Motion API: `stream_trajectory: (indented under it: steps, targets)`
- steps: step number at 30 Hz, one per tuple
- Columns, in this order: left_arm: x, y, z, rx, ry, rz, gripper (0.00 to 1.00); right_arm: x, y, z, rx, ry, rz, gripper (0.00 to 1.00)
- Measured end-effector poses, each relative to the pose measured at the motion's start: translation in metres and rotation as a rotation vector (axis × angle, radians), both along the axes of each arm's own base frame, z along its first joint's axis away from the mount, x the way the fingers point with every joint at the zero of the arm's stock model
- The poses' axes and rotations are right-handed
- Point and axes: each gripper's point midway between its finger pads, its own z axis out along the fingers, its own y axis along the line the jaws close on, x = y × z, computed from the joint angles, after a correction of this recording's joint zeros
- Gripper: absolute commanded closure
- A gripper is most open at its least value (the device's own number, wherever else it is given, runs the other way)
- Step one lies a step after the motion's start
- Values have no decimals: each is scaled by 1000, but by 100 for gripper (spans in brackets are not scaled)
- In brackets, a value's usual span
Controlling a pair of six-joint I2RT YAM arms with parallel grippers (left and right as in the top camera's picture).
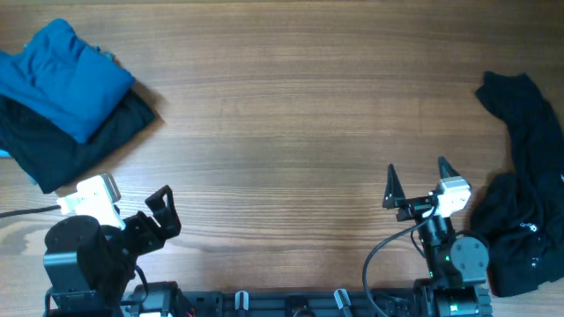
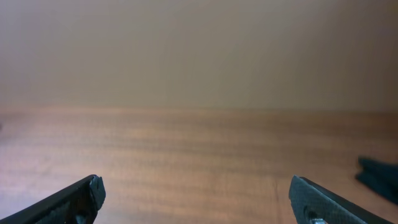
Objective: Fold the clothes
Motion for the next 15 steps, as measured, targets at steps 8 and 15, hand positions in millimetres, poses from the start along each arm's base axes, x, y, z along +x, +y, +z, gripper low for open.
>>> stream_trajectory:
  steps: [8,15]
  targets:
    - [0,0,0,0,0,0,0,0,0,-2,31,11,-2,0]
    - [0,0,0,0,0,0,0,0,0,-2,31,11,-2,0]
